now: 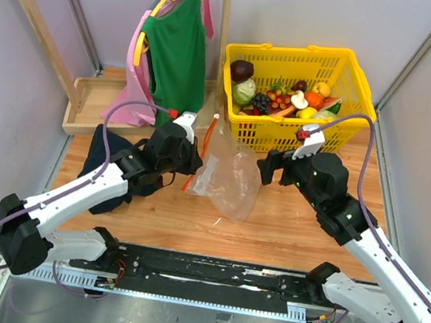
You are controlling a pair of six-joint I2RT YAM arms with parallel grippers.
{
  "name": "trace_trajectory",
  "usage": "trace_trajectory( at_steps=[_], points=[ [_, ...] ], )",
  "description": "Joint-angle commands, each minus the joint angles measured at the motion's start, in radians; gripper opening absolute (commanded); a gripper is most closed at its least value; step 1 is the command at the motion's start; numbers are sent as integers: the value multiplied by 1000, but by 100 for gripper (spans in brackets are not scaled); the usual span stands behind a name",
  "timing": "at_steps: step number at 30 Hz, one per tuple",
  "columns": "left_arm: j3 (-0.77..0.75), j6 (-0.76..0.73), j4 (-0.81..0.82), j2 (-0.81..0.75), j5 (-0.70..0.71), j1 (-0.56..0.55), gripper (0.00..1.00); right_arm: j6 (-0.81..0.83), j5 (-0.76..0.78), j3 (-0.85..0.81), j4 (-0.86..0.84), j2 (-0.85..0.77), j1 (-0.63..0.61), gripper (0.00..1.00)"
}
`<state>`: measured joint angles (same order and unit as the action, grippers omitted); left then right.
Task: Place the food in the zip-top bag and seal the zipper
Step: Pick up the zipper food storage bag at the center of the board, then open the zipper of the food storage bag.
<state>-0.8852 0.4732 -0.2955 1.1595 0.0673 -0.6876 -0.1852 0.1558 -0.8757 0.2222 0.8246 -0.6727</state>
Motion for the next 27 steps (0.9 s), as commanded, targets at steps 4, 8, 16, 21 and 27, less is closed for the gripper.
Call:
trace_trajectory(
  at_steps=[4, 8, 16, 21, 27],
  points=[
    [-206, -123, -233, 1, 242, -62, 1, -163, -136, -145, -2, 152, 11, 98],
    [-291, -168, -287, 12, 298, -92, 1, -231, -157, -178, -49, 206, 11, 98],
    [-358, -181, -350, 55, 433, -200, 1, -426, -178, -184, -165, 301, 10, 98],
    [-343, -159, -332, 82, 441, -244, 0, -496, -165, -154, -227, 318, 11, 99],
    [-356, -151, -319, 118, 463, -308, 0, -551, -154, -158, -237, 369, 10, 100]
  ],
)
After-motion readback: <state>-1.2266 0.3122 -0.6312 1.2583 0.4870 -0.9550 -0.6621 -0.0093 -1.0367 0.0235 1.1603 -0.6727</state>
